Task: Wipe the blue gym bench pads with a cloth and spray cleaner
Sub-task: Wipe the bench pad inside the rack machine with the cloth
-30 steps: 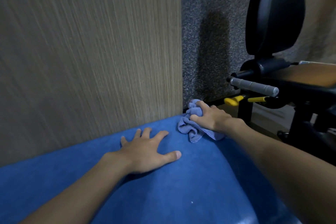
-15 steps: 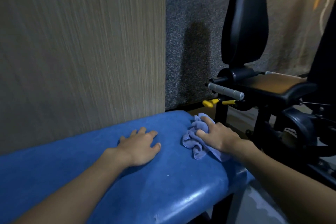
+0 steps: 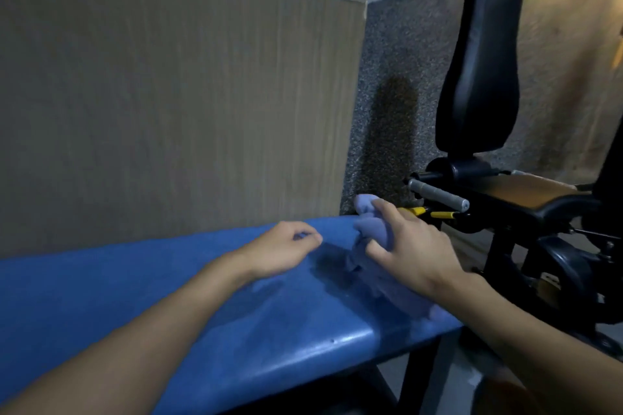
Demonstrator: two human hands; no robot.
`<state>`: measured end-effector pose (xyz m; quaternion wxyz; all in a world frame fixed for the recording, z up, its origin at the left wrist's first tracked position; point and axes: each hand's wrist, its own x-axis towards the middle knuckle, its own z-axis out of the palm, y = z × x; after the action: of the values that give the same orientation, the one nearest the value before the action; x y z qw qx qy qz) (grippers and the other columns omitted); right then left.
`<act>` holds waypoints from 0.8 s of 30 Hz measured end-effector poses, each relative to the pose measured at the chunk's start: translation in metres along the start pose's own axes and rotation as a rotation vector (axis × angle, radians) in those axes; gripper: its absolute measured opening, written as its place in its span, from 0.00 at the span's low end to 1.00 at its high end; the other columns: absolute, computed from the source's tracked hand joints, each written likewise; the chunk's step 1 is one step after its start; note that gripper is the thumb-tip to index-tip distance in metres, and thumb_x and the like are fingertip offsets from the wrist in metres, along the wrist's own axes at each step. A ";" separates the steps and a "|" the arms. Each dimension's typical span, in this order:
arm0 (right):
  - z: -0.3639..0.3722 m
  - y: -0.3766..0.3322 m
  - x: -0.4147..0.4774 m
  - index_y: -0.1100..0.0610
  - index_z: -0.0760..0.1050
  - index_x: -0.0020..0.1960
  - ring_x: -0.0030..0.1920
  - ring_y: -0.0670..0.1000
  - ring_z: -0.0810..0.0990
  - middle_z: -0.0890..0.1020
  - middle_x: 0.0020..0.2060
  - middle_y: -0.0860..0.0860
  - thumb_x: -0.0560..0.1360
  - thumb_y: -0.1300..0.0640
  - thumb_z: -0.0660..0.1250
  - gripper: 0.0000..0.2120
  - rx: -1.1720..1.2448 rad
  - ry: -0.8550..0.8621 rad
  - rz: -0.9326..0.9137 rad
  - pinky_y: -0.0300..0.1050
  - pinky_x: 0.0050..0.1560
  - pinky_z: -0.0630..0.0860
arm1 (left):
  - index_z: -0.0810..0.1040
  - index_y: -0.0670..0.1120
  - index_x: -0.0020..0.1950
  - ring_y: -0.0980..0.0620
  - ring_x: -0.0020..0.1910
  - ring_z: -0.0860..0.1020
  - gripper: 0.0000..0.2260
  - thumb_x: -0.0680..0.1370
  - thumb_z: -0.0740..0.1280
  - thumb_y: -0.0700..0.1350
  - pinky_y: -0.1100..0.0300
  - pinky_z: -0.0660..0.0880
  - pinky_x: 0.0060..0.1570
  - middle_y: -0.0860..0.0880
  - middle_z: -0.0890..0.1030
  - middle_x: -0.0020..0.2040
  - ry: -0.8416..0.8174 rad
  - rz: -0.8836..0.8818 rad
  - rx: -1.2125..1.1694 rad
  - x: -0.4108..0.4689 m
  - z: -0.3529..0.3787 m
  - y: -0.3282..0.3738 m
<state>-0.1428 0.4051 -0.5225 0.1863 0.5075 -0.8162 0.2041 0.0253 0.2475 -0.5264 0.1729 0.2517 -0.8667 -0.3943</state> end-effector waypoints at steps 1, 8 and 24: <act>-0.004 -0.025 0.000 0.39 0.55 0.71 0.54 0.61 0.79 0.77 0.58 0.52 0.73 0.40 0.61 0.29 0.029 0.016 -0.068 0.52 0.44 0.73 | 0.79 0.50 0.54 0.53 0.50 0.78 0.11 0.83 0.61 0.54 0.56 0.73 0.53 0.53 0.80 0.50 0.020 -0.040 -0.110 -0.015 -0.011 0.006; -0.006 -0.197 0.002 0.42 0.54 0.71 0.60 0.57 0.76 0.72 0.66 0.48 0.71 0.41 0.65 0.33 0.317 0.002 -0.450 0.53 0.52 0.74 | 0.78 0.48 0.54 0.52 0.42 0.81 0.09 0.83 0.63 0.51 0.60 0.76 0.42 0.49 0.83 0.44 0.276 -0.076 -0.540 -0.143 -0.112 0.002; 0.027 -0.577 -0.092 0.43 0.60 0.74 0.63 0.51 0.73 0.74 0.63 0.47 0.72 0.42 0.70 0.34 0.928 -0.255 -1.230 0.51 0.55 0.73 | 0.75 0.43 0.65 0.54 0.38 0.81 0.14 0.80 0.68 0.36 0.59 0.81 0.37 0.42 0.82 0.47 1.345 -0.550 -0.231 -0.500 -0.222 -0.088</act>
<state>0.4146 0.2284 -0.5088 -0.0605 0.9143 -0.2346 0.3247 0.5691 0.3521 -0.5052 0.5877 0.6276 -0.4317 -0.2726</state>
